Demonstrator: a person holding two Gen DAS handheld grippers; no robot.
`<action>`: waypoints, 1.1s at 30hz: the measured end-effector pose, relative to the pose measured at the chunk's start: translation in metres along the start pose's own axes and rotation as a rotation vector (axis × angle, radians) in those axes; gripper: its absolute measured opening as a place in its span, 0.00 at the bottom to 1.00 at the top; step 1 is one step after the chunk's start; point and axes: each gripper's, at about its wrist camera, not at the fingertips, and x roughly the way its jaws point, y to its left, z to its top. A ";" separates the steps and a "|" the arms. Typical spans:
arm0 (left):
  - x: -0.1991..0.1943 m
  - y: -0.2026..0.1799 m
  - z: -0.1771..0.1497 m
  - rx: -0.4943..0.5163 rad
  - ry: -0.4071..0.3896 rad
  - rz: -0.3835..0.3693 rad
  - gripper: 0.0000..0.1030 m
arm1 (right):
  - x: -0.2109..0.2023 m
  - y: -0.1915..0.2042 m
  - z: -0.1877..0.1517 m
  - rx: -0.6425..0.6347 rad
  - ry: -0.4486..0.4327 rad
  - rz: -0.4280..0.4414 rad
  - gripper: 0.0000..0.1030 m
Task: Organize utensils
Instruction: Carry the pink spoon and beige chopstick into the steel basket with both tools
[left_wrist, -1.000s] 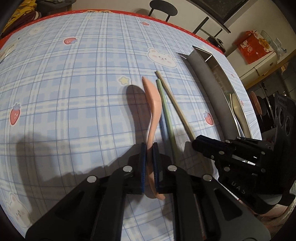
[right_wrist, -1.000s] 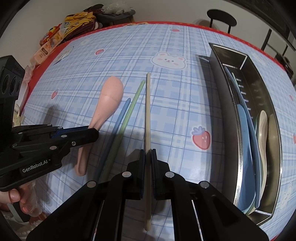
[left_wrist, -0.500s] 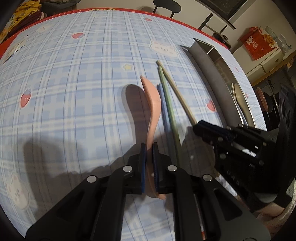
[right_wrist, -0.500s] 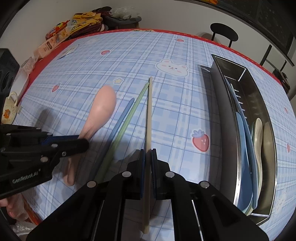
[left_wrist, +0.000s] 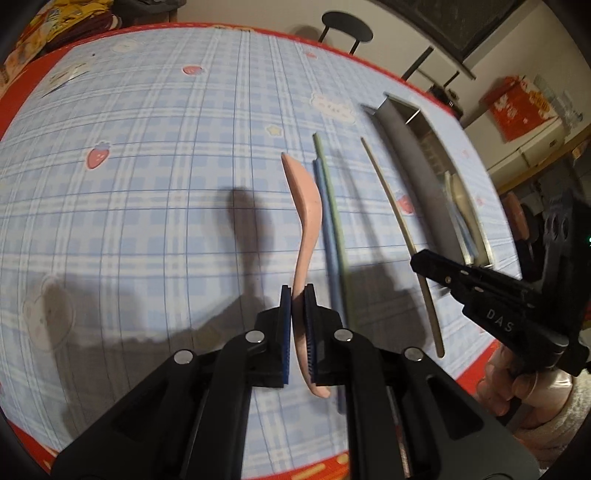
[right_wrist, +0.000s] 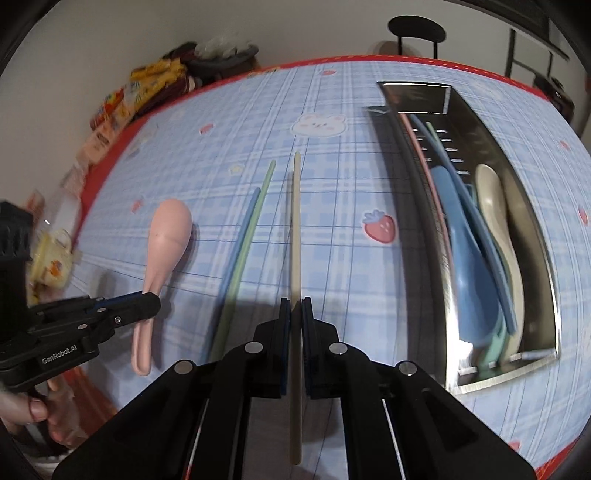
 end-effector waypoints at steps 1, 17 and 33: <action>-0.006 0.000 -0.003 -0.007 -0.009 -0.011 0.10 | -0.005 -0.002 -0.002 0.018 -0.006 0.013 0.06; -0.026 -0.028 -0.017 -0.035 -0.031 -0.079 0.10 | -0.050 -0.023 -0.020 0.060 -0.059 0.045 0.06; -0.006 -0.110 0.022 -0.003 -0.075 -0.112 0.10 | -0.070 -0.102 0.019 0.087 -0.097 -0.006 0.06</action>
